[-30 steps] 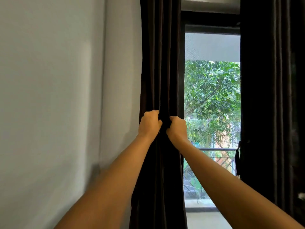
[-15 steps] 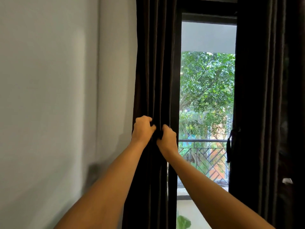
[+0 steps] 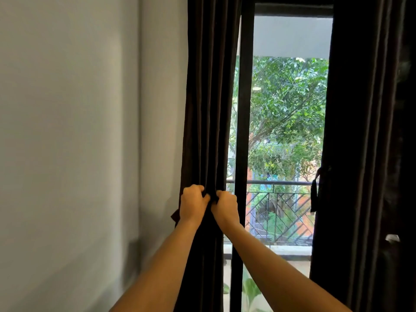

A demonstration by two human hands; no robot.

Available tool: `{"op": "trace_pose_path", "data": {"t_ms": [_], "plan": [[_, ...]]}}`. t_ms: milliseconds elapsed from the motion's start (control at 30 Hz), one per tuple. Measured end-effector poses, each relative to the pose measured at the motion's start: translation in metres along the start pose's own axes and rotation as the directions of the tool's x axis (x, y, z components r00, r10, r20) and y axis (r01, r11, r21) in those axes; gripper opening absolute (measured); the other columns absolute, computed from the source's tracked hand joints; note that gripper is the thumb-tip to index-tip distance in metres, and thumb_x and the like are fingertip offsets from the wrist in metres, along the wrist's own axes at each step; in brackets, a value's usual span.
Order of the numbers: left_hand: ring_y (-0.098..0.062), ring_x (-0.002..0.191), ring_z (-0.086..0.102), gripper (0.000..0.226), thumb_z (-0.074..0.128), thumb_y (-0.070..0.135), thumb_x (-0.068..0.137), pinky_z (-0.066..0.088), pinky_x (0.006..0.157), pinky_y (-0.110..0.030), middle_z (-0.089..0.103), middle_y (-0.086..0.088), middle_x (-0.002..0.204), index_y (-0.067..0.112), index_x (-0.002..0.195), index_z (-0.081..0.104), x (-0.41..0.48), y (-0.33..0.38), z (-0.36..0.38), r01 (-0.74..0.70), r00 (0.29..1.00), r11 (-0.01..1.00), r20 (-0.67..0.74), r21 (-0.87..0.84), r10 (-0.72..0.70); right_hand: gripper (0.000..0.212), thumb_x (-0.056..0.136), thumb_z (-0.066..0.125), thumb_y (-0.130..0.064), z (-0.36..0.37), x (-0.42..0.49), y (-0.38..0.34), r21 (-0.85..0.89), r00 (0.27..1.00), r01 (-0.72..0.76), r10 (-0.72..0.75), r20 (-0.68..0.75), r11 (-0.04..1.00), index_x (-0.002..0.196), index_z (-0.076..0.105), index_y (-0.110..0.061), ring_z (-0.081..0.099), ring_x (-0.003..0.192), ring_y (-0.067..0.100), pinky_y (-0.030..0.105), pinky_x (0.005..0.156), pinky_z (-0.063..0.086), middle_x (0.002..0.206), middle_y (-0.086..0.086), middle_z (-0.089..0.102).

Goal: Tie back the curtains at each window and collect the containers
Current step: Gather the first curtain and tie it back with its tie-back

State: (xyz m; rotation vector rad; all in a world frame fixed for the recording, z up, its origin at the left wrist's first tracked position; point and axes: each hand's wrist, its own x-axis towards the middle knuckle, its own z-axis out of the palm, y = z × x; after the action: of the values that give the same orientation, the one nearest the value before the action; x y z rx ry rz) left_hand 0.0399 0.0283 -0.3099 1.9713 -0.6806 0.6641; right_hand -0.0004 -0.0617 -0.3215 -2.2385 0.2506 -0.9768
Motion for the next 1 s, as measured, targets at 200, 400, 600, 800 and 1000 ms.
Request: {"op": "trace_pose_path", "data": {"t_ms": [200,400,600,800,1000], "plan": [[-0.012,0.064,0.057,0.017,0.062,0.014,0.089,0.045,0.060,-0.015,0.066,-0.008,0.074,0.001,0.078,0.066,-0.028,-0.005,0.017,0.040,0.997,0.995,-0.056,-0.096,-0.045,0.022,0.088,0.044,0.004,0.012,-0.027,0.015,0.085,0.998,-0.020,0.024,-0.050,0.996,0.075,0.057,-0.008,0.046,0.055,0.008,0.016,0.046,0.034,0.068,0.000,0.053],[-0.010,0.064,0.055,0.013,0.063,0.020,0.087,0.036,0.053,-0.008,0.065,-0.003,0.078,0.008,0.086,0.067,-0.049,0.002,0.022,0.080,0.978,0.994,-0.187,-0.080,-0.094,0.021,0.093,0.045,-0.003,0.021,-0.049,0.018,0.319,0.984,-0.112,0.149,-0.094,0.941,0.080,0.062,-0.003,0.054,0.065,0.014,0.028,0.056,0.045,0.076,0.002,0.059],[-0.005,0.057,0.052,0.009,0.063,0.017,0.089,0.036,0.049,-0.007,0.059,0.004,0.067,0.010,0.083,0.065,-0.071,0.015,0.020,0.071,0.970,0.984,-0.219,-0.162,-0.106,0.031,0.098,0.044,-0.012,0.024,-0.071,0.014,0.586,0.948,-0.183,0.301,-0.109,0.789,0.078,0.067,-0.007,0.053,0.055,0.008,0.022,0.050,0.041,0.070,0.008,0.061],[-0.010,0.066,0.053,0.012,0.063,0.014,0.088,0.037,0.055,-0.006,0.059,-0.001,0.078,0.012,0.081,0.053,-0.088,0.022,0.022,0.019,0.961,0.986,-0.268,-0.168,-0.065,0.023,0.098,0.046,-0.015,0.019,-0.087,0.018,0.349,0.965,-0.112,0.186,-0.185,0.930,0.093,0.068,-0.011,0.062,0.070,0.014,0.023,0.058,0.046,0.084,0.005,0.066],[-0.008,0.064,0.054,0.010,0.064,0.014,0.088,0.041,0.053,-0.005,0.059,0.001,0.075,0.009,0.090,0.057,-0.104,0.032,0.017,-0.019,0.942,0.976,-0.330,-0.217,-0.055,0.020,0.097,0.049,-0.016,0.010,-0.099,0.021,0.269,0.969,-0.053,0.115,-0.221,0.962,0.102,0.068,-0.014,0.063,0.075,0.012,0.023,0.064,0.050,0.090,0.002,0.068]]}}
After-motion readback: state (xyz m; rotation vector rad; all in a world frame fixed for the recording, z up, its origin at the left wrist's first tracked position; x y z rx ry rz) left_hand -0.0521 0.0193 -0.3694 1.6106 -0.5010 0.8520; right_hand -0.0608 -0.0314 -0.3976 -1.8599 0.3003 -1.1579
